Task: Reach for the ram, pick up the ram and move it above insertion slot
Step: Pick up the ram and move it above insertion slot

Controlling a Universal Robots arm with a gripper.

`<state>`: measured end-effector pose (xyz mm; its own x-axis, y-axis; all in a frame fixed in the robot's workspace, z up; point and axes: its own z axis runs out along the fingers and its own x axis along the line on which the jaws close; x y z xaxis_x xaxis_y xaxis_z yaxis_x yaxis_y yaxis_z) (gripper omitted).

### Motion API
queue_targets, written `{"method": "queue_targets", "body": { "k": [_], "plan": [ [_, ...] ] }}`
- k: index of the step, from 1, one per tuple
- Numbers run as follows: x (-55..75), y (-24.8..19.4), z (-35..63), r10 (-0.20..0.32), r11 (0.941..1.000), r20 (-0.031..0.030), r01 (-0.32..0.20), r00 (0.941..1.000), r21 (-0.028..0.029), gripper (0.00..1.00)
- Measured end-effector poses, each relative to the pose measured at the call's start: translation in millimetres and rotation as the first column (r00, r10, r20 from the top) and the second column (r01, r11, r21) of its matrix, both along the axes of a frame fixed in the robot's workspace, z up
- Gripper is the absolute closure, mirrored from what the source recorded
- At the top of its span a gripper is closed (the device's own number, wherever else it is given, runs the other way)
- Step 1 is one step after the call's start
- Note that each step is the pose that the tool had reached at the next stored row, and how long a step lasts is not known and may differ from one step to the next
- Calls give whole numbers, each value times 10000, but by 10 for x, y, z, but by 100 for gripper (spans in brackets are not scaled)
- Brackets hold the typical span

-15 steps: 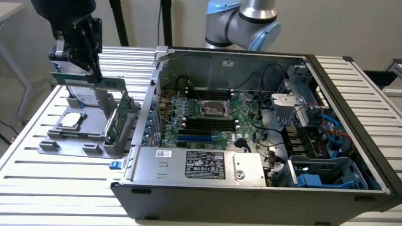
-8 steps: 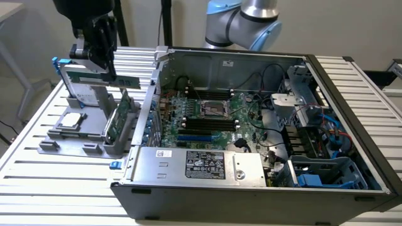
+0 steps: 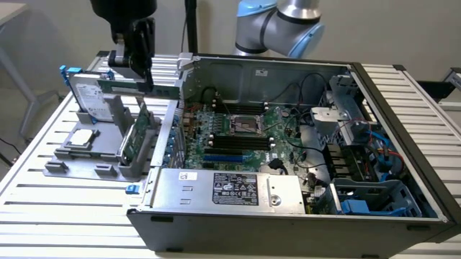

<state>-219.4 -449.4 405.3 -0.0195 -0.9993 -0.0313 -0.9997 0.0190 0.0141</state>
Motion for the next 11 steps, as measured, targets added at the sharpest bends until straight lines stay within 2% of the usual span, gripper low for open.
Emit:
{"method": "queue_targets", "body": {
  "k": [5,11],
  "plan": [
    [223,20,0,0,10000,-1,0,10000,65,87],
    [497,48,-1,0,10000,-5,0,10000,100,87]
  ]
}}
